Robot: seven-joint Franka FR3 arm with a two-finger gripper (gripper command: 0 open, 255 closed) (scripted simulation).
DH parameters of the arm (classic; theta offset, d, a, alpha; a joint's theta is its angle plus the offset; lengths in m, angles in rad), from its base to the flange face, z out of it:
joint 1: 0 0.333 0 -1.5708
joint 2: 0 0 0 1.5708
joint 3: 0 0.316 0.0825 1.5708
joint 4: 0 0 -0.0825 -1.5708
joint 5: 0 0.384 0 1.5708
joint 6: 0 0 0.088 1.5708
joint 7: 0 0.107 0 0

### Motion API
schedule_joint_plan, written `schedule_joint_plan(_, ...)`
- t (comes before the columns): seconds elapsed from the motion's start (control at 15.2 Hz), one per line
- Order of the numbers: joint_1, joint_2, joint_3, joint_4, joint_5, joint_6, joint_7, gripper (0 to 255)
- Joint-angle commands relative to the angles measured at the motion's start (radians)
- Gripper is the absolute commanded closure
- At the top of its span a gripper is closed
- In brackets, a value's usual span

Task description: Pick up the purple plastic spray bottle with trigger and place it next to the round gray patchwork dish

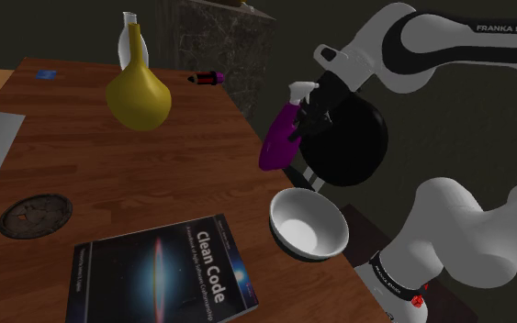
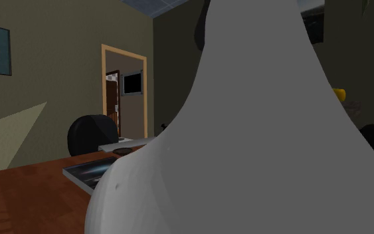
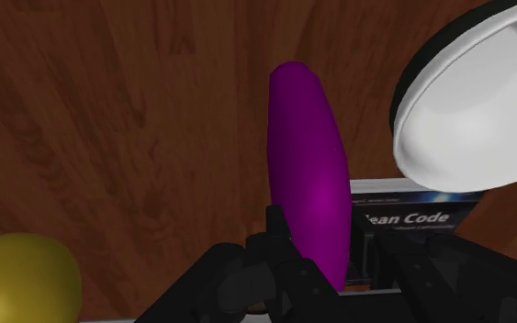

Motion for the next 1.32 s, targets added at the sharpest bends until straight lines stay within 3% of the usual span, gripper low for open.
schedule_joint_plan(0.0, -0.005, -0.012, 0.007, 0.019, -0.005, -0.029, 0.013, 255)
schedule_joint_plan(1.25, 0.003, -0.006, 0.043, 0.266, -0.019, -0.255, 0.111, 255)
